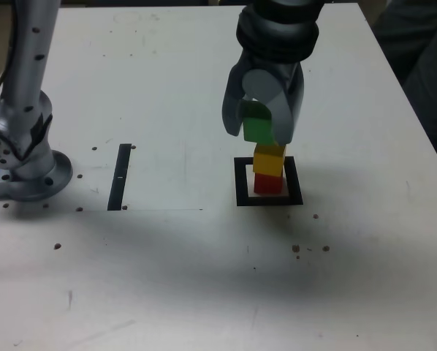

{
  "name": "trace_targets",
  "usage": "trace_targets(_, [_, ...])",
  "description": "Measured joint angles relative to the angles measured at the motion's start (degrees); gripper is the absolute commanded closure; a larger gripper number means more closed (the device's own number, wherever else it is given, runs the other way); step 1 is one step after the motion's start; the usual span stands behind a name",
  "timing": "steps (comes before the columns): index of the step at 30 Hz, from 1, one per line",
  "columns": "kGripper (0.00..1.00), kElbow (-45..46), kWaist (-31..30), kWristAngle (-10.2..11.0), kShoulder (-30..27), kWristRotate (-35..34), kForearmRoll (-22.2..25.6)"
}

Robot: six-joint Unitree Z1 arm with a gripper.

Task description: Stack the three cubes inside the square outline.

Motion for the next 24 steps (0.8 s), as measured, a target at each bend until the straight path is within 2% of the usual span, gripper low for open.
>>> trace_targets(18, [0.62,0.0,-0.1,0.2,1.3,-0.1,-1.6])
trace_targets(21, [0.54,0.3,0.1,0.2,1.4,-0.1,-1.8])
trace_targets(24, [0.30,0.6,0.5,0.2,1.4,-0.1,-1.8])
